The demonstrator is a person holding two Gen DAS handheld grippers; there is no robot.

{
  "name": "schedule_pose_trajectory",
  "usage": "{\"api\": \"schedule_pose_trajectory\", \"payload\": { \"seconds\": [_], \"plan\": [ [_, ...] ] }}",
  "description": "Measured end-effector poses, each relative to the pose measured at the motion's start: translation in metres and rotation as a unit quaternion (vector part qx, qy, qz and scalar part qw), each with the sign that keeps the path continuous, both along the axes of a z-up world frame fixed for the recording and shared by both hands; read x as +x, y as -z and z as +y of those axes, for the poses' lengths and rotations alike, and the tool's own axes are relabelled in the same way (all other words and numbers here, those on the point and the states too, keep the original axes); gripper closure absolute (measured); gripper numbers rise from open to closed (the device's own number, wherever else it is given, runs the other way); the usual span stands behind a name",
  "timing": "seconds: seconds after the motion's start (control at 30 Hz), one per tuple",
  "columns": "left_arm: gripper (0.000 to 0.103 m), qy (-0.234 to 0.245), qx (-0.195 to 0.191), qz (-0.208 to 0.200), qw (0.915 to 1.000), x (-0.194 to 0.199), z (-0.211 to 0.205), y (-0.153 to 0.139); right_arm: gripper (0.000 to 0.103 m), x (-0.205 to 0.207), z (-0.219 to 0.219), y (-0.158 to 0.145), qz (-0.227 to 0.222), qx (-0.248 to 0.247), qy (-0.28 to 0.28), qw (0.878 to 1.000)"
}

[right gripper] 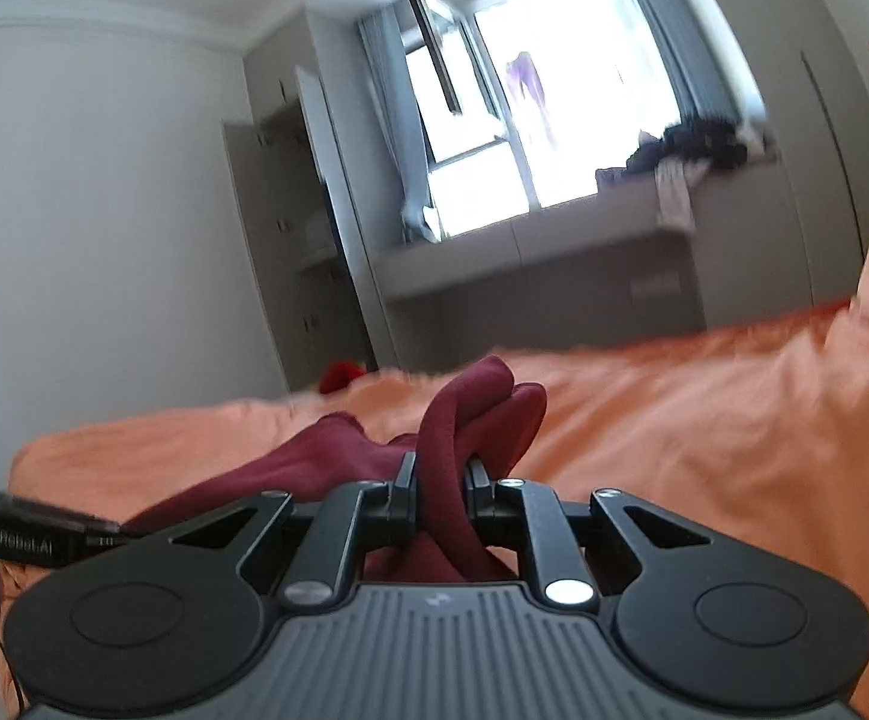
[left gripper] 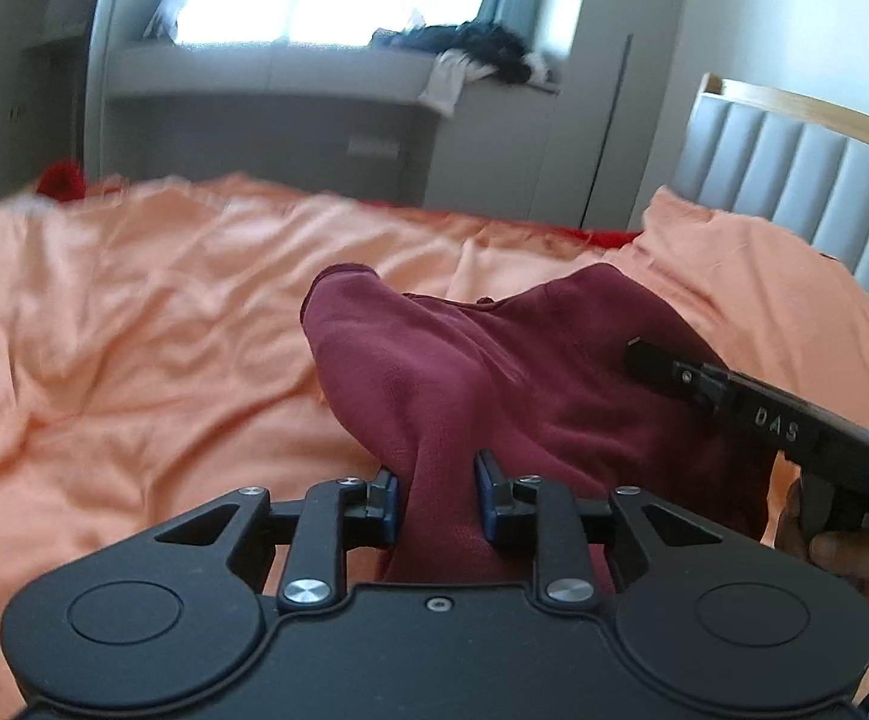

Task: Fold small clothes
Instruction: 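Lift and fold the bundle end over onto itself with both grippers, then open both grippers and pull them back from the folded shirt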

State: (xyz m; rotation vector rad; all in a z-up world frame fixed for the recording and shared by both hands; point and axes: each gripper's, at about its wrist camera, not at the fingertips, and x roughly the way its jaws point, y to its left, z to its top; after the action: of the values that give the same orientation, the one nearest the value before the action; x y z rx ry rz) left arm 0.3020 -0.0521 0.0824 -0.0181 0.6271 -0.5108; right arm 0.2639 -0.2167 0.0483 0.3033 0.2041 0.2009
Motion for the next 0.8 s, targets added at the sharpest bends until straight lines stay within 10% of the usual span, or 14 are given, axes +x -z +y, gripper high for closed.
{"api": "schedule_pose_trajectory", "payload": {
  "seconds": [0.23, 0.37, 0.53, 0.8],
  "plan": [
    [0.065, -0.025, -0.069, 0.026, 0.997, 0.004, 0.031, 0.028, 0.085, 0.006, -0.002, 0.013, 0.03, -0.011, 0.022, 0.999],
    [0.058, -0.039, -0.048, 0.005, 0.9981, -0.003, 0.023, 0.024, 0.076, 0.004, -0.003, 0.017, 0.037, -0.013, 0.029, 0.999],
    [0.019, -0.082, -0.016, -0.015, 0.9964, -0.013, 0.019, 0.02, 0.062, 0.01, -0.006, 0.019, 0.043, -0.026, 0.041, 0.998],
    [0.004, -0.103, 0.022, -0.053, 0.993, -0.036, 0.009, 0.022, 0.031, 0.001, -0.006, 0.017, 0.042, -0.034, 0.047, 0.997]
  ]
}}
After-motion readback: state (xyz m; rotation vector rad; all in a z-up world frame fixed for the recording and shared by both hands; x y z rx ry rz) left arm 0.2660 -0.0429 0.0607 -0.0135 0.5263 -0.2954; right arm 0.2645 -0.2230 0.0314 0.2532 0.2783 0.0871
